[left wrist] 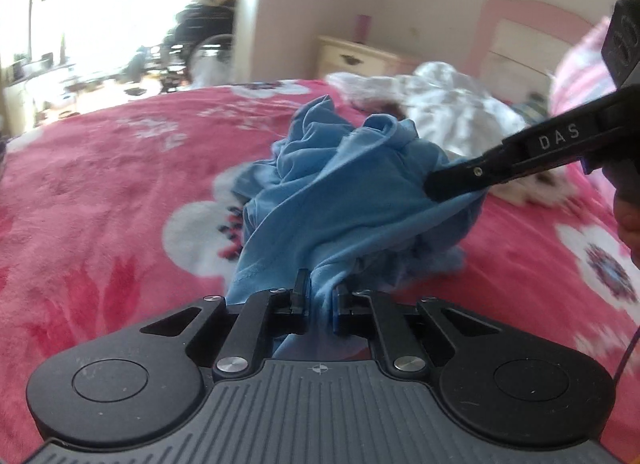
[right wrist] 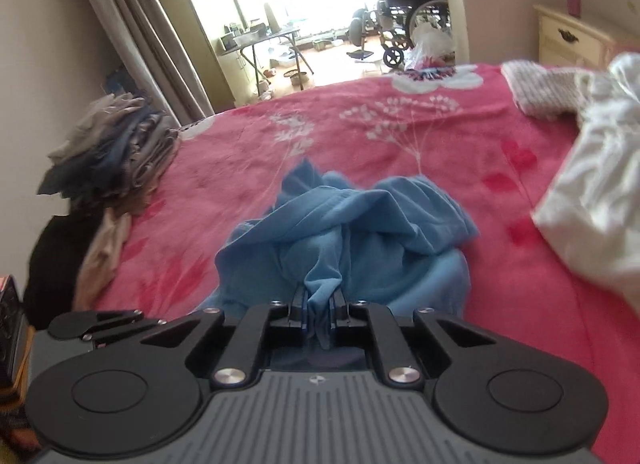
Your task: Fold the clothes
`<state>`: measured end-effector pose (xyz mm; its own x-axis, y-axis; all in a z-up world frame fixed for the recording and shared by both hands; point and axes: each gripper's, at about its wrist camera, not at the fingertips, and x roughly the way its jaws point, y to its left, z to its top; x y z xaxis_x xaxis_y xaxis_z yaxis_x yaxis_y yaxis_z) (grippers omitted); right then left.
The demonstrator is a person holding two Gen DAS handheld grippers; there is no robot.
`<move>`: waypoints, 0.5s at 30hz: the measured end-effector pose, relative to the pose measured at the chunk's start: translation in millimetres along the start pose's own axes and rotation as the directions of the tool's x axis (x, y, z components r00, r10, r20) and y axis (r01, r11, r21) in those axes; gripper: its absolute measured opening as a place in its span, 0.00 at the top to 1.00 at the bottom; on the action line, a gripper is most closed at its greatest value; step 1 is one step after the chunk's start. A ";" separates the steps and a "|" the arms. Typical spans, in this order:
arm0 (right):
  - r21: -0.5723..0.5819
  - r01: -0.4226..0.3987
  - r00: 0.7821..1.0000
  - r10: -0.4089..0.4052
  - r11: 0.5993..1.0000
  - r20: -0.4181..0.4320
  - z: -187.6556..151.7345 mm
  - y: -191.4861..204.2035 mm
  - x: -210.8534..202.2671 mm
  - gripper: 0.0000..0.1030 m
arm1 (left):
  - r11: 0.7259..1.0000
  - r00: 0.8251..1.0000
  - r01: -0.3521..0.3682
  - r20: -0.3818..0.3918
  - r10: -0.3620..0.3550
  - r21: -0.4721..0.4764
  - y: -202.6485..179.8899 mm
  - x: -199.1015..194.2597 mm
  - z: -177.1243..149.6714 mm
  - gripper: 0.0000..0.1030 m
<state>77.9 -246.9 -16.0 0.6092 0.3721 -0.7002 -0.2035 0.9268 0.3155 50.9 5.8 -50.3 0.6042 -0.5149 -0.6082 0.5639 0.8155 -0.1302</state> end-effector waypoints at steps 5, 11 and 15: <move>0.079 -0.004 1.000 0.005 0.997 -0.015 -45.2 -5.7 -31.3 0.90 | 0.993 0.993 0.101 -0.058 -0.098 0.058 -10.2 -17.4 -17.7 0.93; 0.143 0.079 0.992 -0.064 0.987 -0.106 -99.8 -24.5 -35.7 0.90 | 0.966 0.968 0.225 -0.144 -0.206 0.126 -20.9 -33.5 -37.8 0.89; 0.156 0.137 0.983 -0.115 0.978 -0.144 -112.6 -34.6 -38.1 0.85 | 0.937 0.940 0.307 -0.205 -0.272 0.165 -28.0 -44.3 -51.2 0.72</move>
<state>-24.6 -287.5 -72.4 0.5118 0.2665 -0.8167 0.0040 0.9499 0.3125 -20.5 19.3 -59.9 0.2992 -0.6521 -0.6966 0.8072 0.5623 -0.1796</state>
